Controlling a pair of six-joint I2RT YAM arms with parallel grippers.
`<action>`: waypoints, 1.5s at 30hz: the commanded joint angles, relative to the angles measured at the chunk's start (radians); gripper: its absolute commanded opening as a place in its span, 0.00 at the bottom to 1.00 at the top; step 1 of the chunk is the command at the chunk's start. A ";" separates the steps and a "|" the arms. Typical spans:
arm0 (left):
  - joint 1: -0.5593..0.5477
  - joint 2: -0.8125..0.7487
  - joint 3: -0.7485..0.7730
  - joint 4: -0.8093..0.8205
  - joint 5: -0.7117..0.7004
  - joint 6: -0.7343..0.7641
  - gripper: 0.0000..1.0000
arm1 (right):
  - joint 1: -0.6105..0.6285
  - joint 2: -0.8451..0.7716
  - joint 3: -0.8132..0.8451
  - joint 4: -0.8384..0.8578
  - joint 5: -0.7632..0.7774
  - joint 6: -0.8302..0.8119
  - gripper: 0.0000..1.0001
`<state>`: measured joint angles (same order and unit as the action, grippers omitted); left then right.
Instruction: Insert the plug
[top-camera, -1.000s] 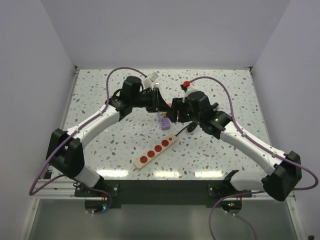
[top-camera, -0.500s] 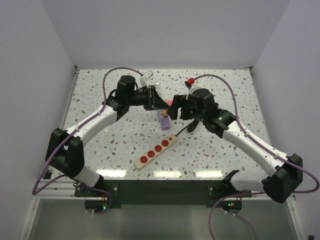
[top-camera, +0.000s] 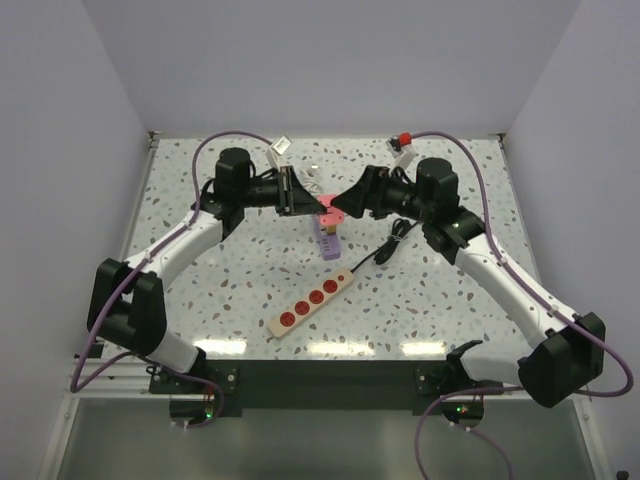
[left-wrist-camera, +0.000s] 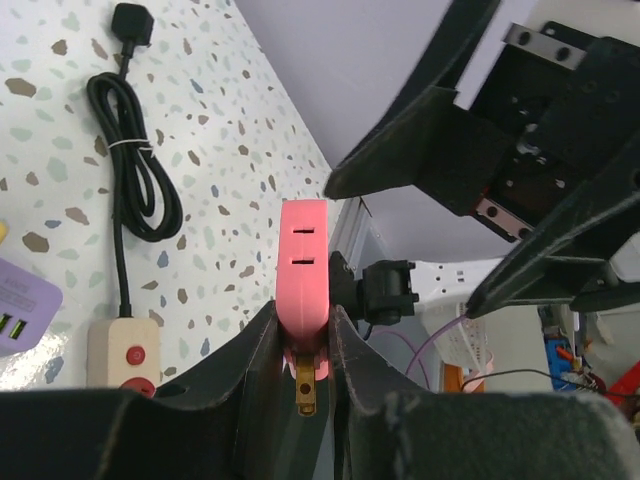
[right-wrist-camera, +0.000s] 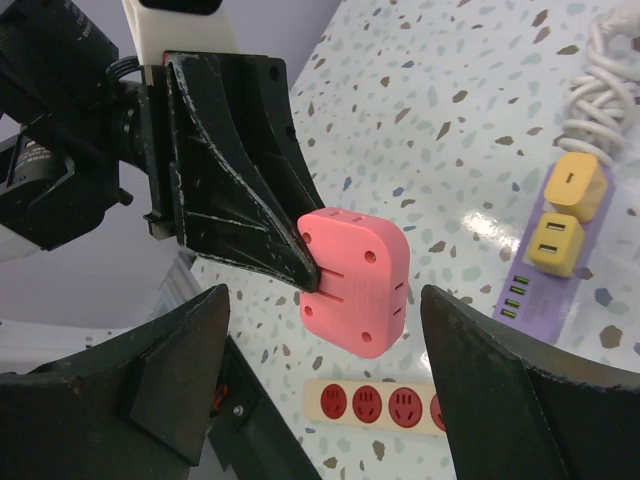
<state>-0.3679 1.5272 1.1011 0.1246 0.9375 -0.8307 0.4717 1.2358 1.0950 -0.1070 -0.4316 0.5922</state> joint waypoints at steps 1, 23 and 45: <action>0.000 -0.079 -0.004 0.145 0.093 -0.019 0.00 | 0.001 0.025 0.006 0.148 -0.116 0.072 0.80; -0.011 -0.122 -0.084 0.452 0.130 -0.179 0.00 | -0.001 0.074 -0.075 0.418 -0.383 0.276 0.32; -0.019 -0.134 -0.095 -0.049 -0.111 0.246 0.95 | -0.277 -0.101 -0.096 0.150 -0.315 0.166 0.00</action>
<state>-0.3759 1.4273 1.0073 0.2558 0.9638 -0.7734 0.2321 1.1854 0.9745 0.1356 -0.7506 0.8124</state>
